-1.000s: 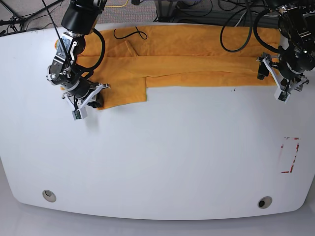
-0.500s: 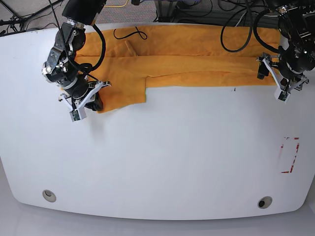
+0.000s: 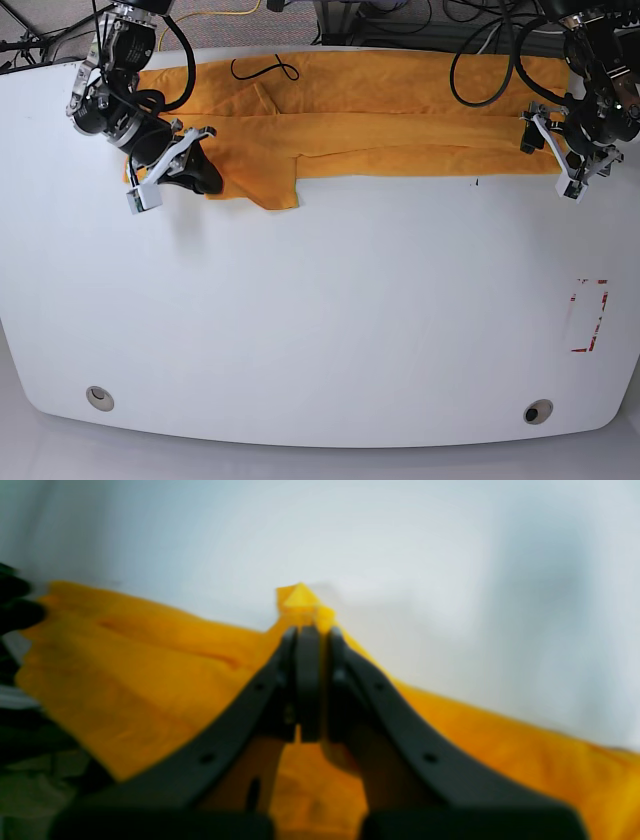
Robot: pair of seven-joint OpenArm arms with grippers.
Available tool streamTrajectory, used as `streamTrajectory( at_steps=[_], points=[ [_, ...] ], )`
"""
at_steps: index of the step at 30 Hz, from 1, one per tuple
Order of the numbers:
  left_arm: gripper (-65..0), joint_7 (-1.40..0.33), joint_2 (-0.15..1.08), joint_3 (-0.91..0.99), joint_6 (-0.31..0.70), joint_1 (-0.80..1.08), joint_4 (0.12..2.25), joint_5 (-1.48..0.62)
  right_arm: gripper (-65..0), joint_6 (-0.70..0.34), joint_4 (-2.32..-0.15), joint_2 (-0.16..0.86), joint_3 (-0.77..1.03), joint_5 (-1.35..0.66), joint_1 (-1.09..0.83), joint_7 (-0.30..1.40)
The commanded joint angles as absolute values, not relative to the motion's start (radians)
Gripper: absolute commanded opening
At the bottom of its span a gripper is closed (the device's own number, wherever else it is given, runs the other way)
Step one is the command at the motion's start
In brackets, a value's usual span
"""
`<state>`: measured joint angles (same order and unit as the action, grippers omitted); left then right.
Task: Fold the T-shirt properly
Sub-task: 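Grasp the strip's end with the right gripper and fold it inward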
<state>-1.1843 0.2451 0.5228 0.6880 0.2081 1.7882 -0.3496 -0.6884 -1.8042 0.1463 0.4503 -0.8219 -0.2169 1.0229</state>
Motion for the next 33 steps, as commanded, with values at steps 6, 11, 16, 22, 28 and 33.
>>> streamTrajectory(
  at_steps=[6,11,16,22,28,33],
  points=[
    [-19.6,-1.171,0.262,0.527,0.682,0.199,1.802,-0.357,-65.0,-0.698,-1.822,0.214,0.443,-1.053,-0.346,1.007],
    [-19.6,-1.171,0.262,0.526,0.682,0.197,1.802,-0.357,-65.0,-0.698,-1.822,0.251,0.384,-1.092,-0.394,1.007],
    [-19.6,-1.171,0.262,0.526,0.682,0.197,1.802,-0.357,-65.0,-0.698,-1.822,0.265,0.346,-1.115,-0.443,1.003],
    [-19.6,-1.171,0.262,0.526,0.682,0.197,1.801,-0.357,-62.1,-0.698,-1.822,0.271,0.344,-1.096,-0.476,1.003],
    [-19.6,-1.171,0.262,0.527,0.682,0.197,1.801,-0.357,-59.3,-0.698,-1.822,0.271,0.344,-1.089,-0.498,1.006],
    [-19.7,-1.171,0.262,0.527,0.682,0.197,1.801,-0.357,-32.7,-0.698,-1.824,0.286,0.343,-1.096,-0.532,1.023]
  ],
)
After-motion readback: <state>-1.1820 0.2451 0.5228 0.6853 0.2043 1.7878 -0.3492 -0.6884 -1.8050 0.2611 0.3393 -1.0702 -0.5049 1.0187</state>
